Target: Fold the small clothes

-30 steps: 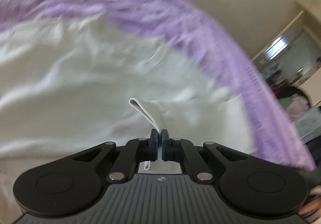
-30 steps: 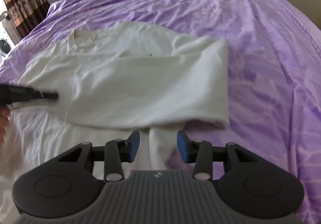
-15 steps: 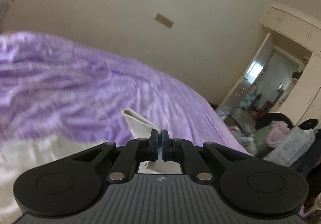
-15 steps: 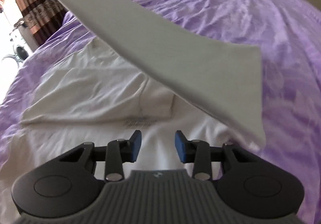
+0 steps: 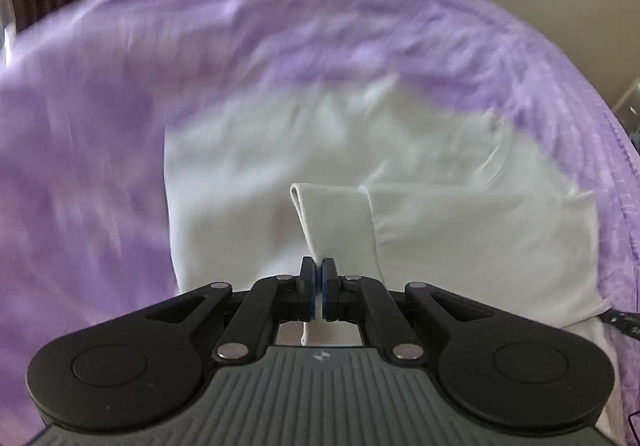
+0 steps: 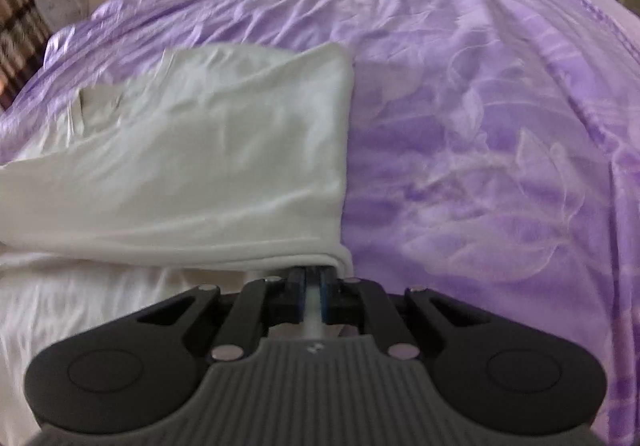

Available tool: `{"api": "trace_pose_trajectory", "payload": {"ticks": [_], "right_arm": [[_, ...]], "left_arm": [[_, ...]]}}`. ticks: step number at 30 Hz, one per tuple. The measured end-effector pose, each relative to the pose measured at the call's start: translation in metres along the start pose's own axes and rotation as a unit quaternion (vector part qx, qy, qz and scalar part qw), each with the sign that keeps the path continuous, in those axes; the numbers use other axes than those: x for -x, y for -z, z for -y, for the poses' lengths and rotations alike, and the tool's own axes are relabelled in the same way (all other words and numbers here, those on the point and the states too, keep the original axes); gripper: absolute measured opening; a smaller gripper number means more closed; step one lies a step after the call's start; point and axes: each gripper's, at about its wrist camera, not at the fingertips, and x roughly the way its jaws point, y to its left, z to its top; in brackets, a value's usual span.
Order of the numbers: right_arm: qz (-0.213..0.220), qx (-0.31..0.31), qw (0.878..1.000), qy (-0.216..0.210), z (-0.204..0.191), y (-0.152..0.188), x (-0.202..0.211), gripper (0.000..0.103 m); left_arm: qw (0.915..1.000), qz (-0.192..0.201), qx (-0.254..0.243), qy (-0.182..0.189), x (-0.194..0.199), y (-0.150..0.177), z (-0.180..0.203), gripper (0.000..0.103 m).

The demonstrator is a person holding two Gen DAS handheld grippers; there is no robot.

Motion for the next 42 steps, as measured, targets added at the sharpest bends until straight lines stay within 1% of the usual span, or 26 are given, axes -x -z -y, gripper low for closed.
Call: {"api": "trace_pose_trajectory", "payload": {"ticks": [2, 4, 5, 7, 8, 9, 11, 13, 15, 16, 18, 21, 24, 25, 26, 27, 28, 29, 30, 33, 34, 35, 36, 38, 40, 42], "right_arm": [[-0.015, 0.003, 1.000, 0.005, 0.001, -0.001, -0.001, 0.000], [-0.034, 0.000, 0.999, 0.005, 0.005, 0.002, 0.002, 0.000], [-0.041, 0.002, 0.999, 0.001, 0.007, 0.003, 0.003, 0.000], [-0.048, 0.009, 0.999, 0.009, 0.009, 0.003, 0.008, 0.000], [-0.055, 0.015, 0.998, 0.022, 0.009, 0.003, 0.010, 0.012], [-0.060, 0.026, 0.997, 0.038, 0.009, 0.004, 0.014, 0.020], [-0.055, 0.040, 0.996, 0.050, 0.009, 0.005, 0.028, 0.021], [-0.038, 0.046, 0.997, 0.039, 0.010, 0.003, 0.042, 0.022], [-0.032, 0.046, 0.998, 0.031, 0.009, -0.001, 0.050, 0.032], [-0.033, 0.044, 0.998, 0.030, 0.008, -0.002, 0.051, 0.033], [-0.052, 0.021, 0.998, 0.013, 0.010, -0.003, 0.048, 0.033], [-0.081, -0.052, 0.995, -0.027, 0.022, 0.000, 0.041, 0.033], [-0.085, -0.118, 0.989, -0.038, 0.037, 0.008, 0.027, 0.033], [-0.081, -0.137, 0.986, -0.049, 0.040, 0.012, 0.024, 0.034], [-0.073, -0.156, 0.983, -0.061, 0.044, 0.014, 0.019, 0.031], [-0.070, -0.164, 0.982, -0.069, 0.046, 0.014, 0.015, 0.008], [-0.072, -0.159, 0.982, -0.073, 0.045, 0.013, 0.011, 0.000], [-0.065, -0.142, 0.986, -0.054, 0.042, 0.012, 0.012, 0.000], [-0.059, -0.121, 0.991, -0.024, 0.039, 0.010, 0.013, 0.000], [-0.058, -0.107, 0.993, 0.002, 0.040, 0.006, 0.018, 0.000], [-0.060, -0.100, 0.993, 0.021, 0.040, 0.004, 0.023, 0.000], [-0.064, -0.091, 0.993, 0.034, 0.039, 0.004, 0.030, 0.003], [-0.068, -0.087, 0.993, 0.037, 0.040, 0.004, 0.040, 0.014], [-0.070, -0.089, 0.993, 0.033, 0.044, 0.008, 0.063, 0.030], [-0.064, -0.084, 0.994, 0.031, 0.046, 0.014, 0.090, 0.028], [-0.055, -0.085, 0.994, 0.032, 0.046, 0.020, 0.119, 0.028]], "left_arm": [[0.9998, 0.004, 0.012, 0.015, -0.014, 0.010, -0.014, 0.002], [0.9993, 0.006, 0.020, 0.030, -0.017, 0.011, -0.022, 0.002], [0.9993, 0.005, 0.018, 0.034, -0.016, 0.010, -0.023, 0.003], [0.9996, -0.006, 0.002, 0.027, -0.013, 0.006, -0.021, 0.009], [0.9997, -0.013, -0.006, 0.021, -0.012, 0.004, -0.020, 0.012], [0.9996, -0.020, -0.011, 0.016, -0.012, 0.003, -0.018, 0.013], [0.9991, -0.030, -0.026, 0.013, -0.001, 0.005, -0.020, 0.013], [0.9986, -0.028, -0.042, 0.011, 0.008, 0.008, -0.020, 0.013], [0.9983, -0.029, -0.051, 0.003, 0.017, 0.011, -0.022, 0.013], [0.9983, -0.029, -0.051, 0.000, 0.022, 0.012, -0.024, 0.013], [0.9983, -0.034, -0.048, -0.006, 0.034, 0.013, -0.030, 0.013], [0.9981, -0.031, -0.053, -0.008, 0.059, 0.017, -0.041, 0.016], [0.9982, -0.025, -0.052, -0.015, 0.082, 0.020, -0.051, 0.017], [0.9983, -0.024, -0.050, -0.015, 0.091, 0.020, -0.055, 0.017], [0.9984, -0.021, -0.050, -0.016, 0.098, 0.020, -0.058, 0.017], [0.9982, -0.019, -0.052, -0.021, 0.106, 0.020, -0.060, 0.017], [0.9977, -0.019, -0.057, -0.031, 0.115, 0.020, -0.062, 0.017], [0.9971, -0.018, -0.060, -0.043, 0.123, 0.020, -0.063, 0.017], [0.9963, -0.019, -0.063, -0.054, 0.132, 0.020, -0.065, 0.017], [0.9958, -0.018, -0.067, -0.060, 0.159, 0.024, -0.071, 0.017], [0.9960, -0.017, -0.067, -0.057, 0.168, 0.026, -0.072, 0.017], [0.9963, -0.016, -0.066, -0.053, 0.177, 0.029, -0.073, 0.017], [0.9965, -0.015, -0.066, -0.050, 0.185, 0.032, -0.074, 0.017], [0.9967, -0.015, -0.067, -0.043, 0.200, 0.039, -0.072, 0.017], [0.9969, -0.023, -0.068, -0.031, 0.214, 0.046, -0.069, 0.017], [0.9958, -0.037, -0.083, -0.012, 0.229, 0.057, -0.061, 0.017]]}}
